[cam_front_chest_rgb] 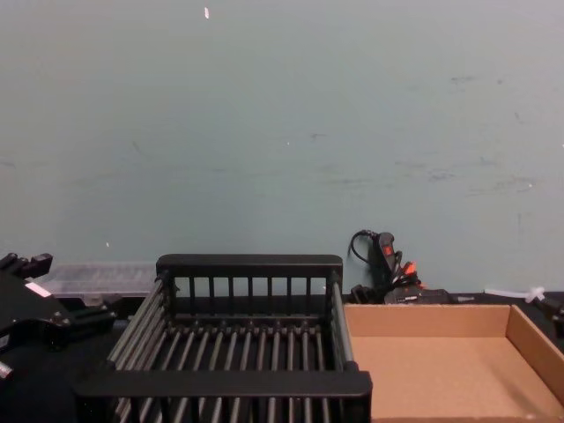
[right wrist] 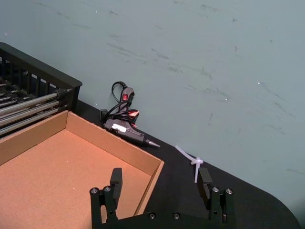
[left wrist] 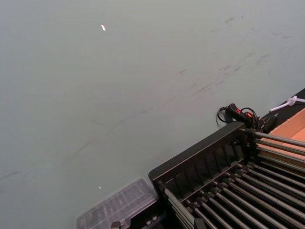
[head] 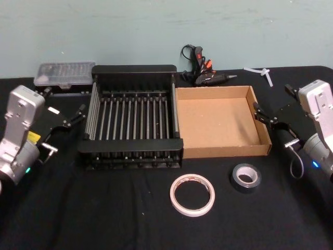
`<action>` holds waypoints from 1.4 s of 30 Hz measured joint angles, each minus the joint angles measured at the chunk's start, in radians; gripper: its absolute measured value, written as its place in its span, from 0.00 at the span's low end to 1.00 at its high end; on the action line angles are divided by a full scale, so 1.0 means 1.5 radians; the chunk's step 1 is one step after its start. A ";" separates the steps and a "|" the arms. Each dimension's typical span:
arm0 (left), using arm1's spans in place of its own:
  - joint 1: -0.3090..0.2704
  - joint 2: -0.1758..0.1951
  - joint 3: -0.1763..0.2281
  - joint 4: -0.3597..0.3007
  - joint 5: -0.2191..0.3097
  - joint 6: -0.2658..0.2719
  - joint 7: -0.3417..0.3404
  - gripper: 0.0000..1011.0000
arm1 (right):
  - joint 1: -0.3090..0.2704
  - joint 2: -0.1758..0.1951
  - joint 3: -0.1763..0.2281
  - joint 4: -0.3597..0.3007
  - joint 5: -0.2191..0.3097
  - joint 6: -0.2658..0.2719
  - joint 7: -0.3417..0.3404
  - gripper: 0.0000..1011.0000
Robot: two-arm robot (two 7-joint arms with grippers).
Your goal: Pick up the white tape and place it into the black box , Pick up the silver tape and place it into the brown box.
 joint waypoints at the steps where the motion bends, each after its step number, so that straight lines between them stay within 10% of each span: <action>1: 0.000 0.000 0.000 0.000 0.000 0.000 0.000 0.99 | 0.000 0.000 0.000 0.000 0.000 0.000 0.000 0.99; 42: 0.000 0.000 0.000 0.000 0.000 0.000 0.000 0.99 | 0.000 0.000 0.000 0.000 0.000 0.000 0.000 0.99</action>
